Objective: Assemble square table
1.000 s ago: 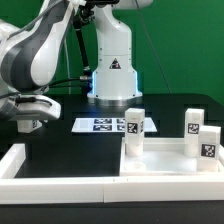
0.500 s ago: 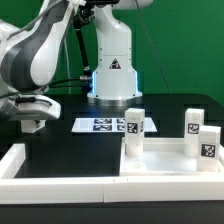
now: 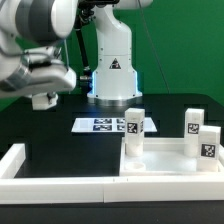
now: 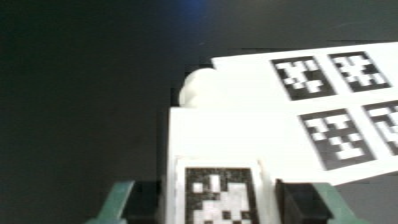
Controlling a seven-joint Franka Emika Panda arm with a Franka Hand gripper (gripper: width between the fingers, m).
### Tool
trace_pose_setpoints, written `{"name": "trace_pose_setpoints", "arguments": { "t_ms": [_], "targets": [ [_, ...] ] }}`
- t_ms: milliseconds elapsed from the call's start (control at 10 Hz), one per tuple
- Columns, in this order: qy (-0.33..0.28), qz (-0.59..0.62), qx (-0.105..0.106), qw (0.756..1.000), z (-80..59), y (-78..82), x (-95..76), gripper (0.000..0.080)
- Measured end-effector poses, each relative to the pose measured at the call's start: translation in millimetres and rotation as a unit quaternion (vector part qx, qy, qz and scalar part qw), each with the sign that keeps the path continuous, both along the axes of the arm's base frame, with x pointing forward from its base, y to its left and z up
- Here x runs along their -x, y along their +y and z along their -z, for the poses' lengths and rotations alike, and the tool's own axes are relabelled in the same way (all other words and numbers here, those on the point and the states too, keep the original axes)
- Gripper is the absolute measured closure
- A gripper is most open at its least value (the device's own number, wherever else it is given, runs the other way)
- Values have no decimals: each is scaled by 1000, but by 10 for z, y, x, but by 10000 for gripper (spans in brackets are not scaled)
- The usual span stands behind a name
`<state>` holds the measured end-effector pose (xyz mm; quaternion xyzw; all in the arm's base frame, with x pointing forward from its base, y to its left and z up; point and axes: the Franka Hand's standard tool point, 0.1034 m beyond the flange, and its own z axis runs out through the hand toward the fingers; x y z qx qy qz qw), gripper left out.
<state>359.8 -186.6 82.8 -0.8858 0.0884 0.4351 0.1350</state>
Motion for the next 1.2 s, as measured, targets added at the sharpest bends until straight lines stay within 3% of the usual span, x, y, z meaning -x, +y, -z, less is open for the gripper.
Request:
{"name": "trace_pose_setpoints", "arguments": {
  "t_ms": [100, 200, 300, 400, 500, 600, 800, 900, 1000, 1200],
  "targets": [
    [-16, -1, -5, 1000, -150, 83, -34, 511],
    [-24, 12, -3, 1000, -153, 50, 56, 511],
    [-41, 14, 4, 999, -127, 9, 44, 511],
    [-97, 14, 19, 995, -90, 3, -67, 511],
    [-116, 17, 22, 993, -126, 43, -48, 511],
    [-163, 11, 44, 986, -205, 130, -281, 511],
    [-251, -26, 52, 966, -547, 392, -795, 511],
    [-279, -28, 56, 958, -664, 386, -908, 511],
    [-284, -10, 59, 957, -690, 276, -810, 511],
    [-354, 0, 83, 932, -657, 235, -883, 511]
  ]
}}
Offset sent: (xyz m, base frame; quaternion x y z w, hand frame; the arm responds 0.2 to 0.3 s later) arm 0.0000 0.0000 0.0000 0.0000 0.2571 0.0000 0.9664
